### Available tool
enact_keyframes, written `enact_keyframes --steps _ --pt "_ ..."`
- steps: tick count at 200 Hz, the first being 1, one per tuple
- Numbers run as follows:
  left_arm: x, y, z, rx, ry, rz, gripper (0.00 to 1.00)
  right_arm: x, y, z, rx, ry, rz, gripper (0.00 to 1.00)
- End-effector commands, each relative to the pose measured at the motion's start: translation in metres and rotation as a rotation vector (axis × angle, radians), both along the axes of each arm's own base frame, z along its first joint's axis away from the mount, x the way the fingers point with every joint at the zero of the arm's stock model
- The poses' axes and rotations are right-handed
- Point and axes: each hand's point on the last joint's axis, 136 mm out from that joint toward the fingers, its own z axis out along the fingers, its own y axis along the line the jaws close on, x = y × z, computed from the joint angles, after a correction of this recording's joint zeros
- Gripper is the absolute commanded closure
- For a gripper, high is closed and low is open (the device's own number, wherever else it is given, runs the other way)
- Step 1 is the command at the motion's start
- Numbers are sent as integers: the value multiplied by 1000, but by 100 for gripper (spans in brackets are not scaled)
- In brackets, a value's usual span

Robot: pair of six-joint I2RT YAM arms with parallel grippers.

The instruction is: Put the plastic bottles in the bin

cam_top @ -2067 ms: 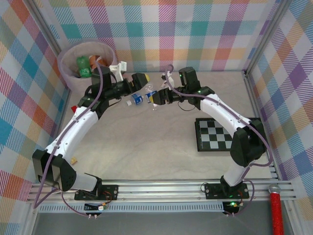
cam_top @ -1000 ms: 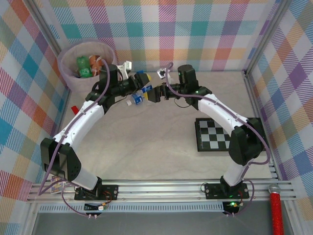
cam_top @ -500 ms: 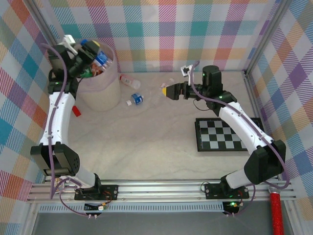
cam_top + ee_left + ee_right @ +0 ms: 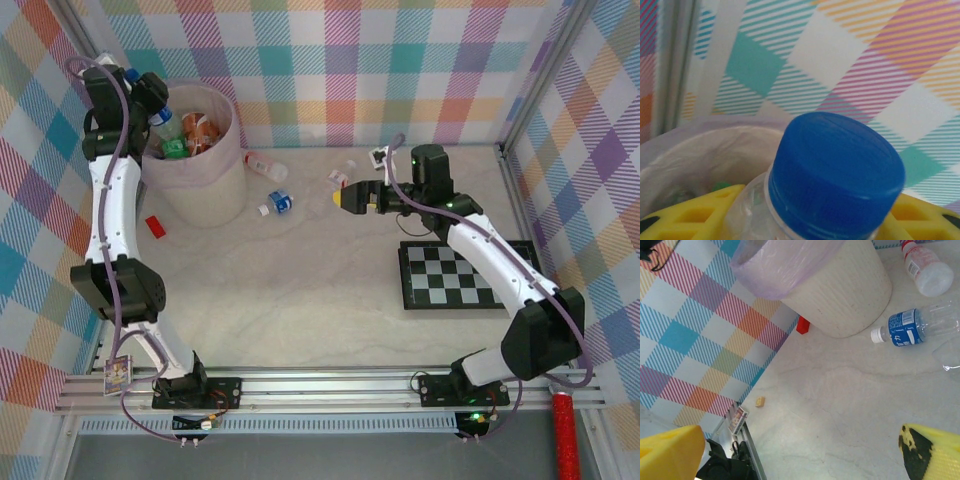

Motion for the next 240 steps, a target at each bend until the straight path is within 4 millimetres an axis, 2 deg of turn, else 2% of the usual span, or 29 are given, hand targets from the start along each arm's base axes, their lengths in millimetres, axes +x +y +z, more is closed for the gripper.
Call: enact_keyframes --steps 1,17,38,44,65,84,101,121,137,160,189,210,223,240 --pt "-12 23 -24 109 188 65 49 -8 -6 11 5 -5 -34 1" --pt "-14 28 -36 112 283 75 49 3 -16 1 -62 28 -121 1" --pt "-12 27 -51 112 345 58 49 25 -30 -24 -187 132 -249 1" --pt "-11 27 -55 114 360 54 48 30 -31 -35 -216 180 -273 1" --pt "-9 25 -75 110 416 32 44 42 -28 -53 -207 291 -321 1" --pt "-7 20 -91 94 457 -7 31 49 -23 -63 -137 362 -360 1" --pt "-7 19 -98 94 479 -15 14 59 -29 -74 -116 435 -466 1" --pt "-7 18 -84 127 439 -29 0 73 -44 -91 -144 518 -620 1" --pt "-11 20 -59 165 376 -17 0 79 -57 -107 -182 606 -745 1" --pt "-24 18 -23 205 297 -12 0 87 -57 -126 -203 699 -812 0" --pt "-48 14 14 233 193 0 0 108 -46 -148 -286 739 -803 0" --pt "-69 5 42 216 90 -2 0 126 -23 -168 -455 668 -659 5" --pt "-81 -6 51 189 50 -28 0 133 -11 -176 -540 655 -602 7" --pt "-96 -28 51 127 17 -87 0 139 8 -190 -575 665 -550 7"
